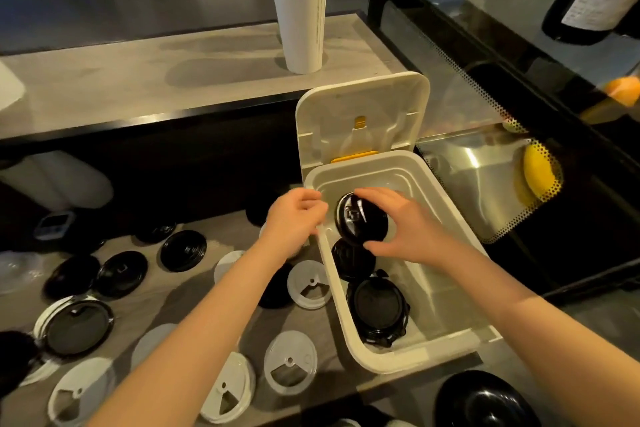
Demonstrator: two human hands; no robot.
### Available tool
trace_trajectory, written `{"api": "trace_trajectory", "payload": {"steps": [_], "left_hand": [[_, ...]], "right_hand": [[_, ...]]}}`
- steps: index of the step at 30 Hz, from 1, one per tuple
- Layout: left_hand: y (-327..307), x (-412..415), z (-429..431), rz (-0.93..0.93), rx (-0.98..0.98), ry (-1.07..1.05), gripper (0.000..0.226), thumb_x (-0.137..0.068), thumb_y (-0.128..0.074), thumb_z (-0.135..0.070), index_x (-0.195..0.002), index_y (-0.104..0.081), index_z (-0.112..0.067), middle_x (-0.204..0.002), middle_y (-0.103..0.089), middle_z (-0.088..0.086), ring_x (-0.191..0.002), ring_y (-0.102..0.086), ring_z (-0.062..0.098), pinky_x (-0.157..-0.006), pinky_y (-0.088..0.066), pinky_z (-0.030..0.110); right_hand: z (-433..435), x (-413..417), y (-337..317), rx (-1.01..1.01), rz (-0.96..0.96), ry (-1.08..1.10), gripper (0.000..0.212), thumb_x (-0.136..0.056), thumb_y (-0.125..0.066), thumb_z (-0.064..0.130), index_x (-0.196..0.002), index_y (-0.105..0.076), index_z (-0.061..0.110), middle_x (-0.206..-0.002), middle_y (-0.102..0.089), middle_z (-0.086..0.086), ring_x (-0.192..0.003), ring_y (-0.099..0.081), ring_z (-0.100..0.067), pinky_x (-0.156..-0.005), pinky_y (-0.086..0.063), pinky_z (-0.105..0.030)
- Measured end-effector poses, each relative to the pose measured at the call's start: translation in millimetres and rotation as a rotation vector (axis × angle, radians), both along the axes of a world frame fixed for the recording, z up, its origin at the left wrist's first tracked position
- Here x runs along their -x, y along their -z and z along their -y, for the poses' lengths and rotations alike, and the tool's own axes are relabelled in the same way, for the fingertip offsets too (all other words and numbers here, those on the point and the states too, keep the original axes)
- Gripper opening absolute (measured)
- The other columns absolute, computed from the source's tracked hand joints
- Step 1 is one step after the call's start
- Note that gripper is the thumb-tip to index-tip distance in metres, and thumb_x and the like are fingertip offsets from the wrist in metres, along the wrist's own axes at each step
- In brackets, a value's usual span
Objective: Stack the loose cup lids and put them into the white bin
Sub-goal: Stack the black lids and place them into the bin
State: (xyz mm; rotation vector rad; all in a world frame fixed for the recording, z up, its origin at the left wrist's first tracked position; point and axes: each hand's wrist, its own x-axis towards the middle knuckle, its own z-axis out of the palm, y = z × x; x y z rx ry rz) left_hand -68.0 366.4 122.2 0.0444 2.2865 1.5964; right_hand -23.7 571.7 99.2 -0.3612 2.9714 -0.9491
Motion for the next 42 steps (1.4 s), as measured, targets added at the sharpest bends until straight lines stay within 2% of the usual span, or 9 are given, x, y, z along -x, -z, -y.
{"api": "trace_trajectory", "payload": {"steps": [3, 6, 9, 17, 23, 30, 35, 39, 42], "left_hand": [[9.2, -3.2, 7.1, -0.227, 0.247, 0.005, 0.043, -0.088, -0.062, -0.022, -0.13, -0.051, -0.017, -0.121, -0.057, -0.002, -0.102, -0.053, 0.007, -0.082, -0.043, 0.021], [18.7, -12.8, 7.0, -0.16, 0.289, 0.225, 0.068, -0.09, -0.061, -0.026, -0.148, -0.025, -0.02, -0.142, -0.042, -0.002, -0.121, -0.043, 0.009, -0.091, -0.035, 0.02], [22.7, -15.4, 6.0, -0.129, 0.288, 0.3, 0.079, -0.092, -0.057, -0.026, -0.152, -0.006, -0.021, -0.148, -0.035, -0.002, -0.13, -0.037, 0.01, -0.091, -0.029, 0.014], [16.2, -5.9, 17.8, -0.083, 0.388, 0.415, 0.089, -0.088, -0.062, -0.033, -0.151, 0.0, -0.021, -0.153, -0.027, -0.001, -0.138, -0.03, 0.014, -0.097, -0.028, 0.016], [13.6, -3.1, 19.8, -0.092, 0.438, 0.424, 0.09, -0.086, -0.064, -0.036, -0.151, -0.003, -0.022, -0.152, -0.03, -0.001, -0.136, -0.032, 0.013, -0.092, -0.025, 0.012], [11.4, -2.9, 23.7, -0.127, 0.439, 0.434, 0.086, -0.085, -0.065, -0.035, -0.15, -0.009, -0.027, -0.153, -0.027, -0.003, -0.139, -0.029, 0.015, -0.106, -0.026, 0.023], [13.6, 9.6, 56.1, -0.198, 0.658, 0.434, 0.073, -0.089, -0.06, -0.038, -0.149, -0.023, -0.017, -0.155, -0.026, 0.002, -0.141, -0.026, 0.017, -0.113, -0.023, 0.03], [15.2, 18.4, 91.4, -0.226, 0.849, 0.468, 0.068, -0.091, -0.057, -0.039, -0.147, -0.028, -0.013, -0.153, -0.03, 0.006, -0.139, -0.03, 0.02, -0.111, -0.026, 0.03], [16.0, 22.8, 118.7, -0.191, 0.911, 0.463, 0.067, -0.091, -0.056, -0.04, -0.147, -0.029, -0.015, -0.152, -0.03, 0.006, -0.138, -0.031, 0.023, -0.11, -0.028, 0.032]], "right_hand": [[-4.5, -4.5, 1.7, -0.137, 0.14, 0.091, 0.082, -0.073, -0.072, 0.037, -0.144, -0.03, 0.032, -0.143, -0.042, 0.009, -0.129, -0.041, -0.014, -0.102, -0.041, -0.032], [10.8, -1.8, 10.3, -0.263, 0.19, 0.039, 0.072, -0.07, -0.069, 0.039, -0.135, -0.039, 0.03, -0.128, -0.053, 0.005, -0.116, -0.049, -0.018, -0.086, -0.047, -0.032], [28.2, 8.8, 18.2, -0.458, 0.207, -0.054, 0.061, -0.072, -0.067, 0.041, -0.126, -0.043, 0.022, -0.114, -0.055, 0.0, -0.109, -0.047, -0.021, -0.074, -0.039, -0.031], [50.2, 33.3, 44.7, -0.812, 0.286, -0.168, 0.055, -0.083, -0.061, 0.042, -0.126, -0.041, 0.014, -0.116, -0.053, -0.008, -0.11, -0.046, -0.025, -0.074, -0.037, -0.032], [53.1, 35.7, 67.9, -0.77, 0.422, -0.162, 0.061, -0.082, -0.065, 0.039, -0.13, -0.039, 0.013, -0.117, -0.054, -0.01, -0.109, -0.051, -0.029, -0.089, -0.048, -0.042], [49.9, 35.0, 62.9, -0.716, 0.424, -0.149, 0.058, -0.083, -0.065, 0.045, -0.127, -0.047, 0.012, -0.117, -0.052, -0.009, -0.11, -0.05, -0.027, -0.089, -0.047, -0.038], [42.9, 26.8, 33.7, -0.519, 0.28, -0.023, 0.036, -0.092, -0.052, 0.039, -0.117, -0.054, 0.014, -0.112, -0.056, -0.005, -0.103, -0.053, -0.023, -0.072, -0.041, -0.03], [48.7, 27.4, -3.4, -0.417, 0.213, 0.127, 0.036, -0.093, -0.048, 0.036, -0.125, -0.051, 0.019, -0.122, -0.054, -0.001, -0.109, -0.052, -0.022, -0.077, -0.041, -0.03], [71.1, 23.3, -30.8, -0.396, 0.0, 0.132, 0.034, -0.093, -0.048, 0.031, -0.123, -0.054, 0.017, -0.121, -0.054, -0.002, -0.111, -0.05, -0.023, -0.078, -0.043, -0.032]]}}
